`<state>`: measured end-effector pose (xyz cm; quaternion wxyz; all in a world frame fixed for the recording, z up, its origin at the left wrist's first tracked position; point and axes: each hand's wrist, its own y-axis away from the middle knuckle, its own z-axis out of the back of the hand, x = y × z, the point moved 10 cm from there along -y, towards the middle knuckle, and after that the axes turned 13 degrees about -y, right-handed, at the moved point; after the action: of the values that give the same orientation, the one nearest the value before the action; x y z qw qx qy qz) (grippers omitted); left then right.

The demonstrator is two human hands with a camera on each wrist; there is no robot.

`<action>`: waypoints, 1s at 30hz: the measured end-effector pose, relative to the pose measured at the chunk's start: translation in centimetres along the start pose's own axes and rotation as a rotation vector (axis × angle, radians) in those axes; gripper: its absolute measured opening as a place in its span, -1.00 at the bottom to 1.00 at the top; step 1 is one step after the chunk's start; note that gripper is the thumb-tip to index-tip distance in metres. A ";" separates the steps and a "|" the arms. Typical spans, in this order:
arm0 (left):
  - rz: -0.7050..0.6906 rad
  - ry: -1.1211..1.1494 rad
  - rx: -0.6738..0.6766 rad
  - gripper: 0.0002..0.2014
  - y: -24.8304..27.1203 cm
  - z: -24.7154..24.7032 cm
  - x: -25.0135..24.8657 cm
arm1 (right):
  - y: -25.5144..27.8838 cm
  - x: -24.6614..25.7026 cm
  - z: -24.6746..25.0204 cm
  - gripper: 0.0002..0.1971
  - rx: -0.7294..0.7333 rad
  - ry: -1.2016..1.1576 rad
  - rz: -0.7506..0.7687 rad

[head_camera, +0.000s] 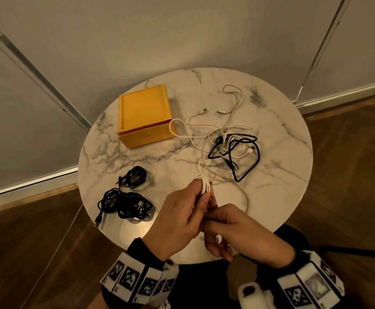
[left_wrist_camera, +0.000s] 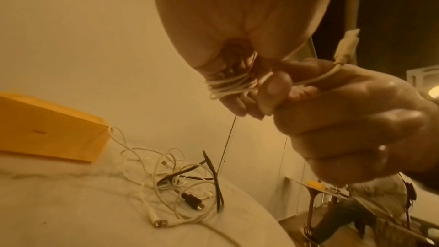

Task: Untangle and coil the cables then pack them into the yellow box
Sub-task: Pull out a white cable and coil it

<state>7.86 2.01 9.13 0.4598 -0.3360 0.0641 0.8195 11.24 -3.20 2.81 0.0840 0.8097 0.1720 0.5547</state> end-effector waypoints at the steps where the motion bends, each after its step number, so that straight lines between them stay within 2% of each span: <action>1: -0.010 -0.025 0.003 -0.84 0.1 -0.1 -0.1 | 0.1 0.0 0.0 -0.76 0.010 -0.034 0.002; 4: -0.055 -0.104 -0.025 -0.80 0.3 -0.1 -0.8 | 0.2 -0.3 -0.5 -0.72 0.058 -0.095 0.011; 6: -0.067 -0.132 -0.096 -0.76 0.6 0.3 -0.9 | 0.3 -0.3 -0.9 -0.73 0.104 -0.139 0.035; 8: -0.032 -0.129 -0.186 -0.72 1.0 0.9 0.1 | 0.5 0.0 -0.9 -0.67 0.133 -0.215 0.065; 10: 0.052 -0.109 -0.267 -0.69 1.4 1.7 1.6 | 0.5 0.6 0.4 -0.65 0.077 -0.251 0.101; 12: 0.209 0.111 -0.313 -0.65 1.6 1.8 3.4 | 0.3 1.2 2.3 -0.72 -0.033 -0.220 0.158; 14: 0.517 0.475 -0.388 -0.60 2.5 1.0 5.8 | -0.1 2.0 3.9 -0.84 -0.131 -0.160 0.227; 15: 0.682 0.654 -0.406 -0.61 3.2 -0.1 6.9 | -0.4 2.2 4.4 -0.83 -0.163 -0.139 0.253; 16: 0.780 0.821 -0.387 -0.65 3.7 -1.4 7.3 | -0.6 2.2 4.5 -0.75 -0.181 -0.120 0.260; 17: 0.811 0.958 -0.337 -0.71 3.5 -2.4 7.1 | -0.9 2.1 4.5 -0.70 -0.188 -0.099 0.261; 19: 0.803 1.118 -0.212 -0.70 2.9 -3.9 6.3 | -1.2 2.3 4.0 -0.74 -0.173 -0.048 0.283; 22: 0.832 1.240 -0.084 -0.59 3.0 -5.2 5.9 | -1.3 2.4 3.9 -0.94 -0.185 0.001 0.331; 24: 0.856 1.287 -0.036 -0.56 3.4 -6.1 5.8 | -1.3 2.1 4.0 -0.98 -0.186 0.008 0.341; 26: 0.875 1.247 -0.054 -0.57 3.7 -6.2 6.2 | -1.5 1.7 3.9 -0.97 -0.168 -0.004 0.331; 30: 0.782 0.963 -0.240 -0.57 3.8 -4.2 7.3 | -1.9 1.1 3.7 -0.95 -0.158 -0.071 0.314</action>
<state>4.38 3.30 0.65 0.0052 -0.6682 0.2898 0.6852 14.67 -0.84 1.78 0.0658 0.8367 -0.0037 0.5437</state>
